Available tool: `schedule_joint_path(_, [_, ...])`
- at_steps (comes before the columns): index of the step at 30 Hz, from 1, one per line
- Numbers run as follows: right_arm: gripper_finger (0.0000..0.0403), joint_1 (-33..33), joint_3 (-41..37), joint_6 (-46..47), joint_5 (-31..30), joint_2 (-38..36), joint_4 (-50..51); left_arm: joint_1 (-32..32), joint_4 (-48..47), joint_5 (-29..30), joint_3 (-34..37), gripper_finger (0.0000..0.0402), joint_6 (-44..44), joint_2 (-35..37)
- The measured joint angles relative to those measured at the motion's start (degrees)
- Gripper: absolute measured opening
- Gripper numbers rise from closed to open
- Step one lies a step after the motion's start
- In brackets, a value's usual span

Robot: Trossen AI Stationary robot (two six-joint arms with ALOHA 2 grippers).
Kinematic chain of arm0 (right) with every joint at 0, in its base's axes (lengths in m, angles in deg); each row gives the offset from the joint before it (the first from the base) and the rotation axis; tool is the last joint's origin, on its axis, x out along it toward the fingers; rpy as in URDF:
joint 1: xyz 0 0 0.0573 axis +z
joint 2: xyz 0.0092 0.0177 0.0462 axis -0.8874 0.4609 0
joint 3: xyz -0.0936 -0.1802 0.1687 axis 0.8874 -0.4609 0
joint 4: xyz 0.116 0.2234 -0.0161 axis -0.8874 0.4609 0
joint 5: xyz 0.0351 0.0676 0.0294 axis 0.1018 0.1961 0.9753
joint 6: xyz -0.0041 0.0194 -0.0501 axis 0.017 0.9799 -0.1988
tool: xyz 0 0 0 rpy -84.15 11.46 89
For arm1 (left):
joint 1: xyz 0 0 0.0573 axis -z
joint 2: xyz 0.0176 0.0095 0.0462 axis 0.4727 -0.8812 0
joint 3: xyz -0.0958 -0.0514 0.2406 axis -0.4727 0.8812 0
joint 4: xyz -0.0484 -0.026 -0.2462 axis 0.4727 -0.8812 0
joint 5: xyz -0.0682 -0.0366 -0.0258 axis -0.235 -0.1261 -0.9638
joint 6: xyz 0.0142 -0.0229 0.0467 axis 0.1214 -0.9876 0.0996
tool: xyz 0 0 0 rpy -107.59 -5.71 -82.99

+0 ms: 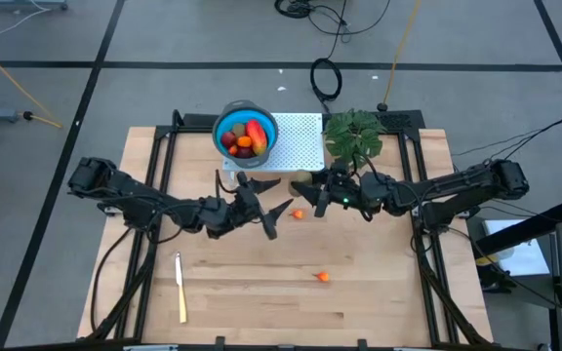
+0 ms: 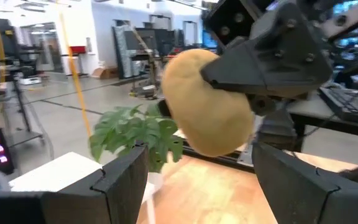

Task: Pick & Place Fruit
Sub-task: Put the kiwi in the blue strainer bowl on the shelf

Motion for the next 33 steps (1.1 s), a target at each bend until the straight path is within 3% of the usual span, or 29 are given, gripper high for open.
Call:
schedule_joint_path(6, [0.0227, 1.02, 0.02, 0.02, -4.47, 1.20, -3.27, -0.41, 0.04, 1.08, 0.00, 0.0282, -0.13, 0.00])
schedule_joint_path(13, [0.0226, 1.39, 0.04, 2.94, -4.54, 7.35, -13.39, -0.72, -0.22, 0.05, 0.02, 0.0282, 0.29, 0.00])
schedule_joint_path(33, [0.0235, 1.30, 0.02, 7.08, -4.44, 9.81, -14.97, -0.72, 0.00, 0.71, 0.01, 0.0282, 3.26, 0.04])
